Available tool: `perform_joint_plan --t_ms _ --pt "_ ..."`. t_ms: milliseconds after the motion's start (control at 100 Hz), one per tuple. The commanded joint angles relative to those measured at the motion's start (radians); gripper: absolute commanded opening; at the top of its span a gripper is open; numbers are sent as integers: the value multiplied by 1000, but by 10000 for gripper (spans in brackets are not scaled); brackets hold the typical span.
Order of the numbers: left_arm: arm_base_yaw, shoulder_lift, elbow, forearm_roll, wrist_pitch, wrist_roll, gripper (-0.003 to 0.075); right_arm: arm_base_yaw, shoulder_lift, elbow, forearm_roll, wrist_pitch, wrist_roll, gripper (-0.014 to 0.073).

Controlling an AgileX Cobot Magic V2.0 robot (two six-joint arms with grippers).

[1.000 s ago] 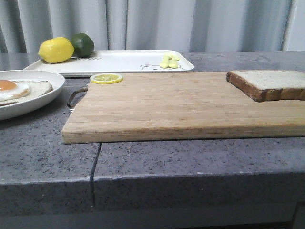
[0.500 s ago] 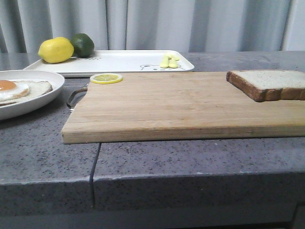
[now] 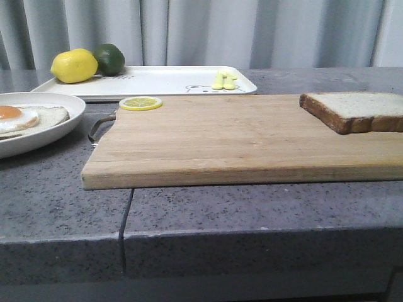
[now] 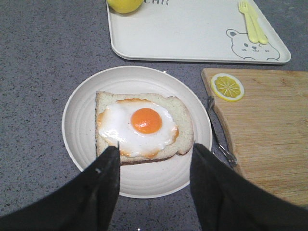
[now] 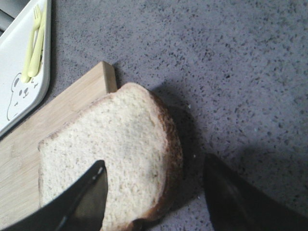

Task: Place bread and move sandwich to tray
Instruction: 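Open the right gripper and grasp the bread slice by its edge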

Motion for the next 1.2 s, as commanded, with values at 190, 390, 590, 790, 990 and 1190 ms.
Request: perform_joint_plan --t_ms 190,390,590,790,990,1190 --pt "2 6 -35 -26 -66 0 313 -9 42 -21 129 92 -69 448" --pt "2 6 -35 -26 -66 0 313 -9 73 -21 151 100 -87 448" --pt "2 6 -35 -26 -66 0 313 -9 106 -24 192 139 -110 448" --pt "2 6 -35 -26 -66 0 313 -9 151 -24 240 178 -143 448" --pt "2 6 -35 -26 -66 0 313 -9 168 -24 245 180 -149 442" --pt "2 6 -35 -26 -66 0 313 -9 168 -24 247 181 -149 359"
